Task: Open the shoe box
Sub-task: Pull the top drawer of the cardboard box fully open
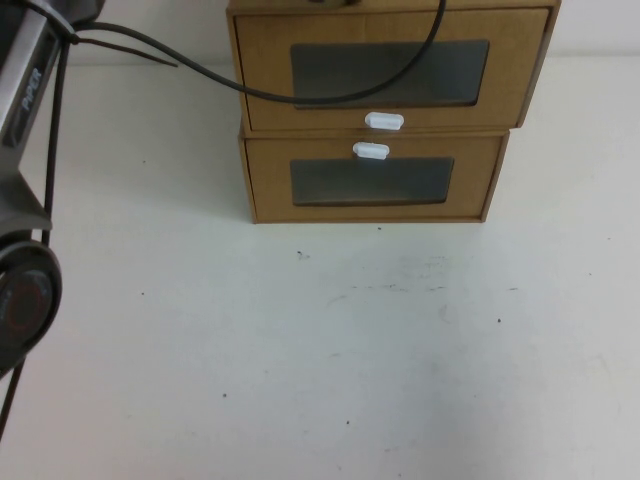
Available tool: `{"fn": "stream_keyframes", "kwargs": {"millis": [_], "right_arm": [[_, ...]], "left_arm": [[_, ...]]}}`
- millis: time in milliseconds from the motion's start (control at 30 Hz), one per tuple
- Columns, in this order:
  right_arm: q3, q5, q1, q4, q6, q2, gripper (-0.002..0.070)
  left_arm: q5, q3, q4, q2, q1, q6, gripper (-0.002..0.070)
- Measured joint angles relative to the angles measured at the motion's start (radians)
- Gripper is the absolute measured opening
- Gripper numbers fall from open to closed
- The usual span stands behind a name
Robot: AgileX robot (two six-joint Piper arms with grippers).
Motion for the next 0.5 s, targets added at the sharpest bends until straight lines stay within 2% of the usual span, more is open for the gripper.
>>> {"fn": "stream_keyframes", "kwargs": {"millis": [133, 233, 367, 500], "right_arm": [[-0.122, 0.065, 0.051, -0.039, -0.045, 0.132, -0.0019], [-0.16, 0.048, 0.205, -0.148, -0.036, 0.197, -0.0019], [-0.19, 0.05, 0.476, -0.499, 0.143, 0.291, -0.0019], [-0.198, 0.022, 0.685, -0.893, 0.356, 0.388, -0.0019]], "left_arm": [[0.002, 0.0, 0.0, 0.0, 0.0, -0.001, -0.0004], [0.002, 0.0, 0.0, 0.0, 0.0, -0.001, -0.0004], [0.008, 0.0, 0.0, 0.0, 0.0, -0.008, -0.0004], [0.009, 0.0, -0.002, 0.0, 0.0, -0.027, -0.0004]]}}
